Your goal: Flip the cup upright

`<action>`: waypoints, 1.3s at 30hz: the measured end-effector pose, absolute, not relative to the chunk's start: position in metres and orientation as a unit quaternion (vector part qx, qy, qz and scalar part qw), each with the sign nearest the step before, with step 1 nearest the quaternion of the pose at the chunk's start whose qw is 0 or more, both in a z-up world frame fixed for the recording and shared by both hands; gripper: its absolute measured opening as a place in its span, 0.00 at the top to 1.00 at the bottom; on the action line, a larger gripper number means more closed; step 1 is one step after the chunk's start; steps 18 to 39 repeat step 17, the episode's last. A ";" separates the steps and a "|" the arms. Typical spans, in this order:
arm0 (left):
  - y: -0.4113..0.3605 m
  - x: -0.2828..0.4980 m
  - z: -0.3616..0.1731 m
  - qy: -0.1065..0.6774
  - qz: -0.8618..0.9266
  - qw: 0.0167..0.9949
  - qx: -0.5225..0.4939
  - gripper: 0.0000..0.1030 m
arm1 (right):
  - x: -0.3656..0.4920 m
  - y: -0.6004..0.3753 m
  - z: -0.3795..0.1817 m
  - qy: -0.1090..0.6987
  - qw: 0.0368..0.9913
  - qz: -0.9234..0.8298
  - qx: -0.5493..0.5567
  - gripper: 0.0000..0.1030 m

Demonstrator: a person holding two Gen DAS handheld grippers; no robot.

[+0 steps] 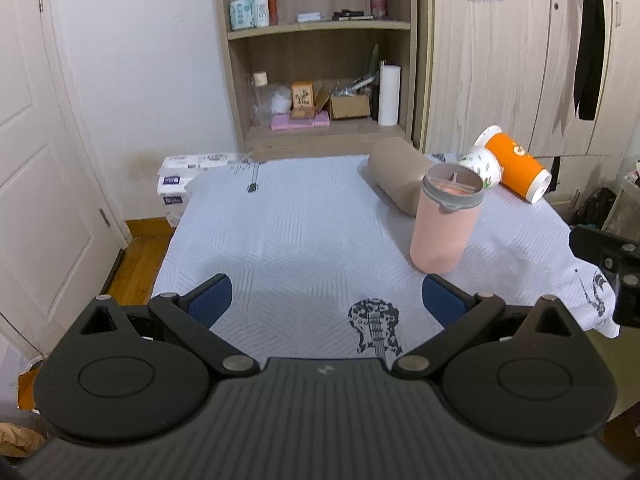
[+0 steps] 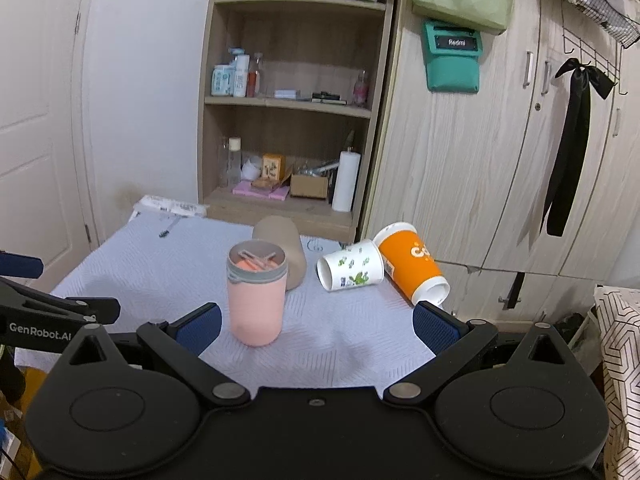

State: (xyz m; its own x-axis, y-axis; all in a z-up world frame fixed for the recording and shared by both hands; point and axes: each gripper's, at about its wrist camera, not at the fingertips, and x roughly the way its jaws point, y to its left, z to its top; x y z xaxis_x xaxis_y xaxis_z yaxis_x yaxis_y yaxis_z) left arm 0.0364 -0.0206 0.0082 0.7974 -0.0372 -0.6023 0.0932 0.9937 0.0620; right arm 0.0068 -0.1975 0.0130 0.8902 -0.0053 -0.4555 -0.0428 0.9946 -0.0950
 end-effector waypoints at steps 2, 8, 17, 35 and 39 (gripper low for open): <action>-0.021 0.034 0.010 0.311 -0.035 0.949 0.045 0.00 | 0.005 -0.199 0.014 0.230 0.972 0.010 -0.047 0.00; -0.022 0.033 0.011 0.302 -0.034 0.951 0.049 0.00 | 0.005 -0.200 0.014 0.227 0.973 0.008 -0.043 0.00; -0.022 0.028 0.013 0.288 -0.028 0.956 0.055 0.00 | 0.003 -0.201 0.014 0.223 0.974 0.008 -0.040 0.00; -0.022 0.028 0.013 0.288 -0.028 0.956 0.055 0.00 | 0.003 -0.201 0.014 0.223 0.974 0.008 -0.040 0.00; -0.022 0.028 0.013 0.288 -0.028 0.956 0.055 0.00 | 0.003 -0.201 0.014 0.223 0.974 0.008 -0.040 0.00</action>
